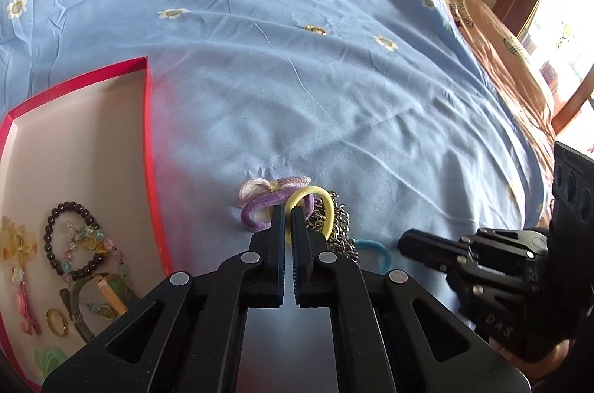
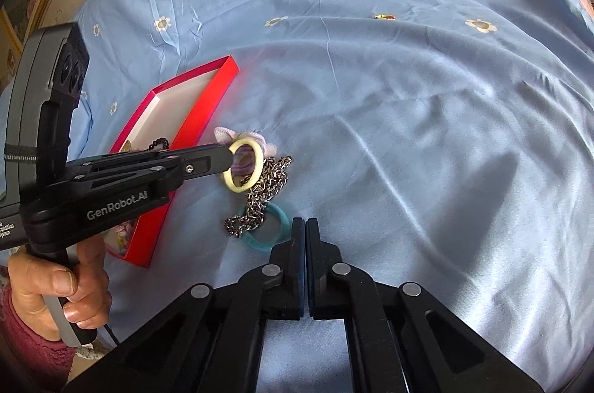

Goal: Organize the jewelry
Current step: 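Grasp the yellow hair tie with the left gripper while the right grasps the blue tie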

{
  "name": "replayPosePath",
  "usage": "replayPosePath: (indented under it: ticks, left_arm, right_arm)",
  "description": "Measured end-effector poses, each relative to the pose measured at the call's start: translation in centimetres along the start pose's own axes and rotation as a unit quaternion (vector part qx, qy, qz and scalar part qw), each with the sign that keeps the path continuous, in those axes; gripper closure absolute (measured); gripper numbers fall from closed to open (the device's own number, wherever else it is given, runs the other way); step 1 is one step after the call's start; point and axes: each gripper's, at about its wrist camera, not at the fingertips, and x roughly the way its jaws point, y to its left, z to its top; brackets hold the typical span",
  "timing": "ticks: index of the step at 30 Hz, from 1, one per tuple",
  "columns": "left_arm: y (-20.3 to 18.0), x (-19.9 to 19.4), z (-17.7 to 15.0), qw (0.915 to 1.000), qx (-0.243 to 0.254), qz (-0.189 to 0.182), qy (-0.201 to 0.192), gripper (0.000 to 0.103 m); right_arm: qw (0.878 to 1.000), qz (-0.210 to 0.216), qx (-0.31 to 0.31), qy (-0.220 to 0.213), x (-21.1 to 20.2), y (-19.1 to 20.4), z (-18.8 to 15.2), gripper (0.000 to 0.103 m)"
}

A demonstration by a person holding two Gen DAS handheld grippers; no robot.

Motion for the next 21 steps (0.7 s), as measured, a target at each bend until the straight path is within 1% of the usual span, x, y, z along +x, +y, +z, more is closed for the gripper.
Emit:
replayPosePath:
  ticks: [5,6,9,10,14,17,21]
  left_arm:
    - [0.6,-0.8,-0.5,0.9999,-0.012,-0.007,-0.004,0.101]
    - [0.7,-0.9,-0.6,0.9999,-0.015,-0.007,-0.005,0.101]
    - [0.9,-1.7,-1.0,0.9997,-0.019,-0.011,-0.011,0.101]
    - [0.9,-1.9,-1.0,0.9997,-0.019,-0.01,-0.013,0.101]
    - [1.5,-2.7,-1.4,0.9994,-0.027,-0.01,-0.017,0.101]
    - [1.9,-3.1,-1.7,0.9992,-0.034,-0.011,-0.018,0.101]
    - [2.1,-3.5,-2.0,0.999,-0.038,-0.013,-0.021,0.101]
  right_arm:
    - [1.0,0.001,0.007,-0.008,-0.7,-0.3,0.3,0.103]
    - [1.0,0.012,0.015,-0.004,-0.6,-0.4,0.4,0.098]
    - [0.999,0.023,0.028,0.005,-0.2,-0.5,0.3,0.093]
    - [0.999,0.024,0.027,0.006,-0.1,-0.3,0.3,0.091]
    - [0.999,0.029,0.024,0.008,0.2,0.3,0.2,0.089]
    - [0.999,0.032,0.02,0.007,0.4,0.7,0.4,0.084]
    - [0.999,0.019,-0.004,0.026,1.6,1.8,0.2,0.084]
